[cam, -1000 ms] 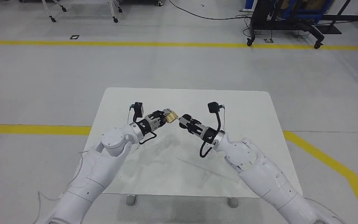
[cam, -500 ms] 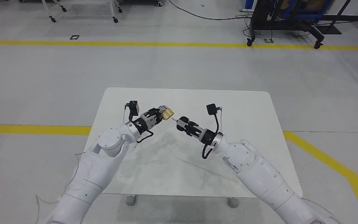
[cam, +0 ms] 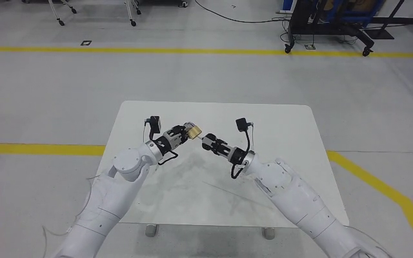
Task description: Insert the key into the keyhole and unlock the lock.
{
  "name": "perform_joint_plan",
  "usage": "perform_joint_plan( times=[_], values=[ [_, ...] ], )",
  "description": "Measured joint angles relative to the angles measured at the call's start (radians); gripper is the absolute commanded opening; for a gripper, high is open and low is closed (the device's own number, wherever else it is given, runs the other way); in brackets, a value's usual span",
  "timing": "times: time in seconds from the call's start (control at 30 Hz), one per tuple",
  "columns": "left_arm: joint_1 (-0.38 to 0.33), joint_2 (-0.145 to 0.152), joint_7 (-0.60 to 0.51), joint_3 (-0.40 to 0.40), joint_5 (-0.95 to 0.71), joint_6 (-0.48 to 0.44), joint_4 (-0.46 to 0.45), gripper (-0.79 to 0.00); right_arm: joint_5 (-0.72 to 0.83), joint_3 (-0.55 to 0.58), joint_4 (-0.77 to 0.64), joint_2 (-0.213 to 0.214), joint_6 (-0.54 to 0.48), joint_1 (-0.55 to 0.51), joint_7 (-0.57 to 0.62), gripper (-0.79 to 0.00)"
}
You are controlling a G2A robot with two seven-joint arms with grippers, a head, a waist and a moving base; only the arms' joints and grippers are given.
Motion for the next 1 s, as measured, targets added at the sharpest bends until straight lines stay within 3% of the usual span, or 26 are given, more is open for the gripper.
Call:
perform_joint_plan(
  times=[0.67, 1.0],
  values=[
    [0.006, -0.012, -0.007, -0.015, 0.027, -0.031, -0.003, -0.785, 0.034, 0.003, 0.031, -0.029, -0.024, 0.013, 0.036, -0.785],
    [0.009, -0.017, -0.057, -0.025, 0.010, -0.059, 0.002, -0.785, 0.134, 0.035, 0.066, -0.035, -0.072, 0.015, 0.111, -0.785]
  ],
)
